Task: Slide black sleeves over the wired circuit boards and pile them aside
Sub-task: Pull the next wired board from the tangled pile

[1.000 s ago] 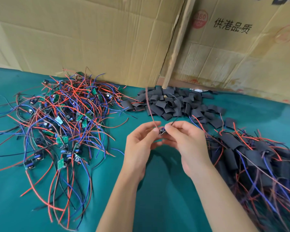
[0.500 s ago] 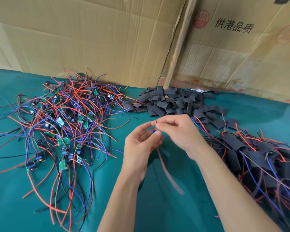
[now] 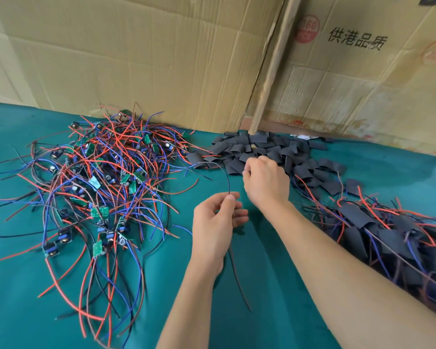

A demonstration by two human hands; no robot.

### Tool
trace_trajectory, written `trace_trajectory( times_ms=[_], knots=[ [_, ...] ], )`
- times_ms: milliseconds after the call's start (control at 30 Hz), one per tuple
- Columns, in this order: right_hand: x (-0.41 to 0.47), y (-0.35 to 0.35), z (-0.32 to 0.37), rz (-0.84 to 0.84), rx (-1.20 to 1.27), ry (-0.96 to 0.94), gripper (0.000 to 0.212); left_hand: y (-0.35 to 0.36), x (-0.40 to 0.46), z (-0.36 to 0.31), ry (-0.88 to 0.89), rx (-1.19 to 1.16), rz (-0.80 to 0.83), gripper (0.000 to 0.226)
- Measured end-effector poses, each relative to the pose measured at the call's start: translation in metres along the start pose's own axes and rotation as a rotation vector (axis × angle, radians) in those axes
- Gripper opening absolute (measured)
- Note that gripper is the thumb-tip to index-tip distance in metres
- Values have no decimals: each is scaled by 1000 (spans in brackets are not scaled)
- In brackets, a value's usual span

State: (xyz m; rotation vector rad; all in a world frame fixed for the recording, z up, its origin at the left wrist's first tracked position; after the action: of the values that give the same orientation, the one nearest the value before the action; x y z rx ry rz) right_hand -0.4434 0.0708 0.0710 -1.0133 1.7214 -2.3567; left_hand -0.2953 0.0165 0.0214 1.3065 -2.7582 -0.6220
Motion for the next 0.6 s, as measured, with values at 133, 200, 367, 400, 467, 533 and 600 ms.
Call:
trace_trajectory(
  times_ms=[133,200,367,400,467,533,600],
  knots=[
    [0,2,-1,-3,18,-18,29,0,-2,-1,35,50,-11,26],
    [4,5,0,22,-18,-10,31,1,-2,-3,43,63,-4,25],
    [6,-12,5,-58,-24,-45,18,1,-5,-6,23,27,-7,22],
    [4,-20,3,-111,24,-28,19,1,-5,-6,20,30,-7,21],
    [-11,-44,-4,-266,170,50,16,1,-5,-6,20,43,-8,19],
    [-37,-64,-9,-358,295,68,10,2,-6,-7,32,50,-17,18],
    [-66,-73,-7,-327,405,1,8,0,-5,-8,51,55,-42,16]
  ],
)
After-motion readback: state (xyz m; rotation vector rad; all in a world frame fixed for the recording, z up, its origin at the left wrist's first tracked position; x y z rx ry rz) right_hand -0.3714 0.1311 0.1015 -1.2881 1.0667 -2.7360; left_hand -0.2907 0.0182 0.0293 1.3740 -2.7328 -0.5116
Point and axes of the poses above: each hand's wrist, its own x-axis towards the middle knuckle, its own y-axis out of the palm, z = x × y, the point moved 6 cm from there along x, towards the middle knuckle, and after that the axes turned 7 degrees about -z, right-handed, at the moved point
